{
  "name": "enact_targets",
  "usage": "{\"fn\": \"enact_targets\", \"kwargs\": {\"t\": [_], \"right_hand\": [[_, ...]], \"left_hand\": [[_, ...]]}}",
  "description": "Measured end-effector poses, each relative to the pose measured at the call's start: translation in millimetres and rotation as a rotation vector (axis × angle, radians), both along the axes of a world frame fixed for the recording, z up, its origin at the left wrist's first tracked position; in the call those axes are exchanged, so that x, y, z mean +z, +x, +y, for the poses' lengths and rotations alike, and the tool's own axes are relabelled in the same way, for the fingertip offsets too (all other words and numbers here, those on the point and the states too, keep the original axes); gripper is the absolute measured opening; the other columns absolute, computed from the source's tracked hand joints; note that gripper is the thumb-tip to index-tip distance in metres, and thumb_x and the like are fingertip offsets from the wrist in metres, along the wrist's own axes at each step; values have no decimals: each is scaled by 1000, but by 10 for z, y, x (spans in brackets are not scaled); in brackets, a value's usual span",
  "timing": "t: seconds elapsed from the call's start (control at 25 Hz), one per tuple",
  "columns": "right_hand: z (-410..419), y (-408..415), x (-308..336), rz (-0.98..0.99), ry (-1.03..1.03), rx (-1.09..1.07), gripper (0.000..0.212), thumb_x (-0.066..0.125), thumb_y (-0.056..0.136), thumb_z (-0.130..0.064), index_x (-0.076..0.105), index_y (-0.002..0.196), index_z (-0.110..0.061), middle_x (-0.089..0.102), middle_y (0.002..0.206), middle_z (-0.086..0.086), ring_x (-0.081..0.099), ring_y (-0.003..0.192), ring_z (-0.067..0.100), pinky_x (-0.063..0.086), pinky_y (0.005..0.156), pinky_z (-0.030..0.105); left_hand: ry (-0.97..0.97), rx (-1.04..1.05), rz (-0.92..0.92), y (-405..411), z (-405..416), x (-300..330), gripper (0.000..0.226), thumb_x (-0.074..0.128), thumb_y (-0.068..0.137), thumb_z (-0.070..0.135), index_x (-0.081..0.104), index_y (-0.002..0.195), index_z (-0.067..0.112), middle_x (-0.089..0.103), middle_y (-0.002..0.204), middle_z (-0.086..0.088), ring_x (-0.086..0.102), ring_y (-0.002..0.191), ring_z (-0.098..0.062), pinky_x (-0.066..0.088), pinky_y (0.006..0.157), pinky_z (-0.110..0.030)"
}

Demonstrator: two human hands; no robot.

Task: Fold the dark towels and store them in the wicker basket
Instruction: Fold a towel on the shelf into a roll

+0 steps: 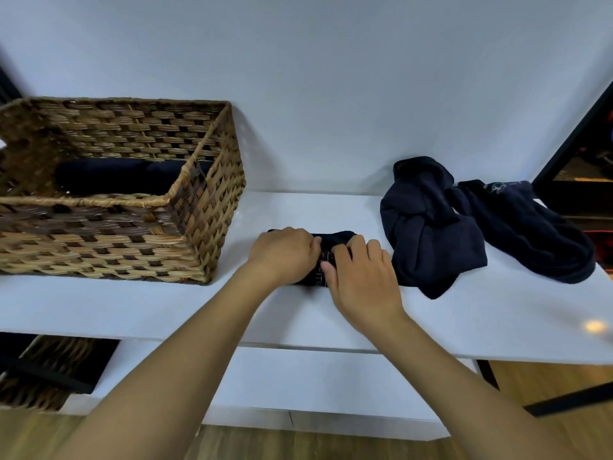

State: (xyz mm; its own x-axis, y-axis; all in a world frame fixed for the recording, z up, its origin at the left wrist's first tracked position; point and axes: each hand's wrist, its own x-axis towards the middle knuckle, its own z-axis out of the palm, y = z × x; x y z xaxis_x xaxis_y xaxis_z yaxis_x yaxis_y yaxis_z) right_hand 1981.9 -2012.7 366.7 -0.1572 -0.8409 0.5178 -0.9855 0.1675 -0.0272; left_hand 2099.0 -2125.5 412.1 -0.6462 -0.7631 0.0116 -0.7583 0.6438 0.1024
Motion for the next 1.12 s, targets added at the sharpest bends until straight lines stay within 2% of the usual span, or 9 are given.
{"fn": "enact_targets", "kwargs": {"t": [0.16,0.24,0.4,0.6,0.68,0.8,0.92,1.0,1.12], "right_hand": [[-165,-88,33,-76,-55,-10,43,37,101,-38,60,76,-11,56,77,6,50,67,28,33,61,34],[-233,-117,148,-206,-57,-3,47,37,102,-37,59,70,-12,55,69,4,53,64,28,31,58,32],[-405,-222,302,-382,249,-41,50,32,105,-41,45,62,-19,53,71,0,50,72,26,35,61,34],[-648,-384,452,-730,494,3,52,40,102,-37,35,57,-13,43,59,2,42,60,23,31,55,33],[-557,-340,418,-626,474,15,47,35,104,-36,42,64,-14,49,67,1,47,68,25,36,61,36],[-331,-255,161,-235,127,-26,46,24,104,-35,58,84,-12,54,86,7,48,78,31,43,71,42],[-273,-247,20,-219,-3,-27,51,23,102,-34,62,82,-9,55,81,8,43,74,29,44,71,45],[-299,-246,60,-251,-63,-26,46,30,101,-33,59,73,-10,55,73,7,47,68,29,45,64,43],[-355,-233,226,-353,79,-59,43,36,101,-35,49,66,-14,54,69,1,51,69,26,39,58,35]], "left_hand": [[203,33,-47,-112,-178,41,46,25,106,41,48,73,20,57,82,-1,57,79,-24,38,68,-35],[34,55,38,-61,-72,-5,45,23,106,40,48,73,20,57,78,0,54,74,-25,35,66,-35],[-441,-56,190,54,176,-215,36,31,103,33,58,86,16,61,81,-3,53,75,-27,34,64,-37],[-508,-99,152,105,282,-287,38,37,102,34,59,79,14,60,71,-4,52,60,-30,37,57,-37],[-463,-113,60,58,236,-132,42,31,105,33,55,74,17,58,64,-2,49,54,-29,32,52,-33],[-204,-108,-84,-98,19,2,46,19,107,37,47,76,18,54,74,1,50,67,-27,28,58,-33],[62,-79,-82,-189,-107,102,51,18,106,42,49,74,17,58,80,-1,56,77,-26,34,64,-35],[30,-99,-90,-181,-111,115,51,19,107,40,49,72,18,57,78,1,56,78,-25,37,66,-35],[-301,-164,67,-94,-33,-39,47,22,106,36,57,79,19,59,85,1,53,82,-25,33,68,-34]]}}
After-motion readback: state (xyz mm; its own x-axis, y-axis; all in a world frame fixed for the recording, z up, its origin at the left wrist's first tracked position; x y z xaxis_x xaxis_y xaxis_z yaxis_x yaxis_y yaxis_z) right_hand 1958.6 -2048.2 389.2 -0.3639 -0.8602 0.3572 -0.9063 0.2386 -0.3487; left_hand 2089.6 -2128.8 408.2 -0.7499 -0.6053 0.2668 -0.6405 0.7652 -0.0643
